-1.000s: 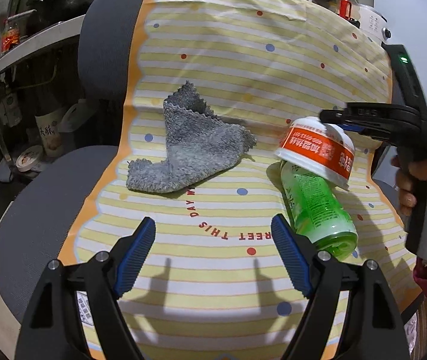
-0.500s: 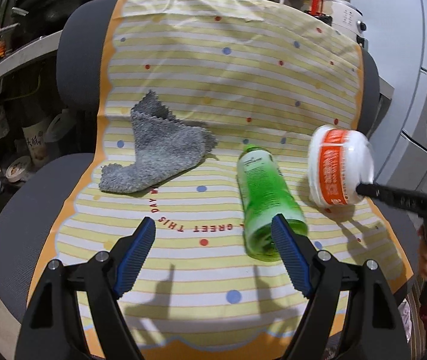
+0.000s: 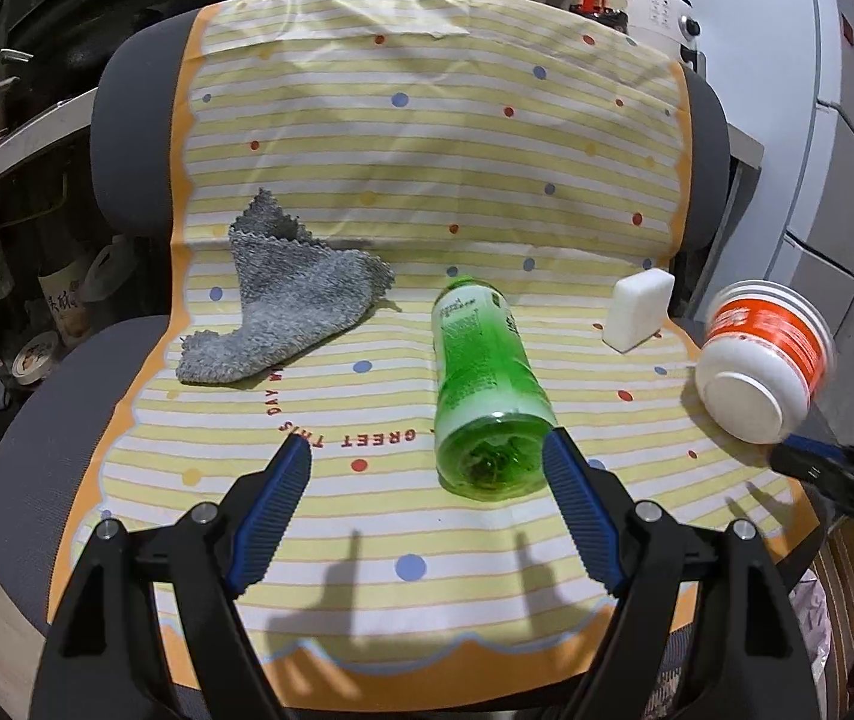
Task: Collect trash
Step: 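Grasp the rim of the orange-labelled cup with the right tool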
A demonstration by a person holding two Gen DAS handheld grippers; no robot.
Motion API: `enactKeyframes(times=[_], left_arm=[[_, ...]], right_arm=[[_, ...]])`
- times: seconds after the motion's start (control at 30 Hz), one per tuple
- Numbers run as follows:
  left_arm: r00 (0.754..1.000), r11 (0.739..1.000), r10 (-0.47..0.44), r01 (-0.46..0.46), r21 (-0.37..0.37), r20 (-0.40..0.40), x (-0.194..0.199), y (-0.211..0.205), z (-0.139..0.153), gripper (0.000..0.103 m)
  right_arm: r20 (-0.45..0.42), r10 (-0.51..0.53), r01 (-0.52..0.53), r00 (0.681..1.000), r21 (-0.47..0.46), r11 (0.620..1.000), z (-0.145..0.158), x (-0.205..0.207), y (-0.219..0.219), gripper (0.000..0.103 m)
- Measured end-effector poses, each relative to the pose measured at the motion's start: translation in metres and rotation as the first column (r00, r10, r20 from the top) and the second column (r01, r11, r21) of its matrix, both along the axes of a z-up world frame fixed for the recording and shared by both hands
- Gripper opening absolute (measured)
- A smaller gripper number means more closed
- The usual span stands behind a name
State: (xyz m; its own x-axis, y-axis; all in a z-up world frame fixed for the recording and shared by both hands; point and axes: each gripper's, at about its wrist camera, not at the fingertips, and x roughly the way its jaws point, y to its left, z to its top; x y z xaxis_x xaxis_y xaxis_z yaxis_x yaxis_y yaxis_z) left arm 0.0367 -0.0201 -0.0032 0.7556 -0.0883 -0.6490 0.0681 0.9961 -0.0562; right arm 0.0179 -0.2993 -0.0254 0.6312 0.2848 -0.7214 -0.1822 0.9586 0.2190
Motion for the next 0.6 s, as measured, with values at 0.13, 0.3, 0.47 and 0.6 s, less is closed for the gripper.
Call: enactKeyframes(times=[0.13, 0.3, 0.47, 0.6], left_arm=[[1.000, 1.000, -0.017, 0.017, 0.006, -0.001, -0.003, -0.010, -0.001, 0.077], [1.000, 0.999, -0.031, 0.031, 0.015, -0.002, -0.005, -0.021, -0.001, 0.077], [0.999, 0.999, -0.032, 0.032, 0.026, -0.002, -0.008, -0.024, 0.000, 0.077], [1.000, 0.999, -0.018, 0.018, 0.032, -0.004, -0.008, -0.020, -0.001, 0.077]], right_arm=[[0.032, -0.016, 0.015, 0.999, 0.032, 0.999, 0.009, -0.031, -0.014, 0.037], [0.091, -0.035, 0.030, 0.995, 0.060, 0.998, 0.022, -0.053, -0.025, 0.041], [0.130, -0.080, 0.078, 0.988, 0.024, 0.997, 0.025, -0.052, -0.030, 0.045], [0.138, -0.100, 0.094, 0.985, 0.053, 0.994, 0.024, -0.048, -0.031, 0.045]])
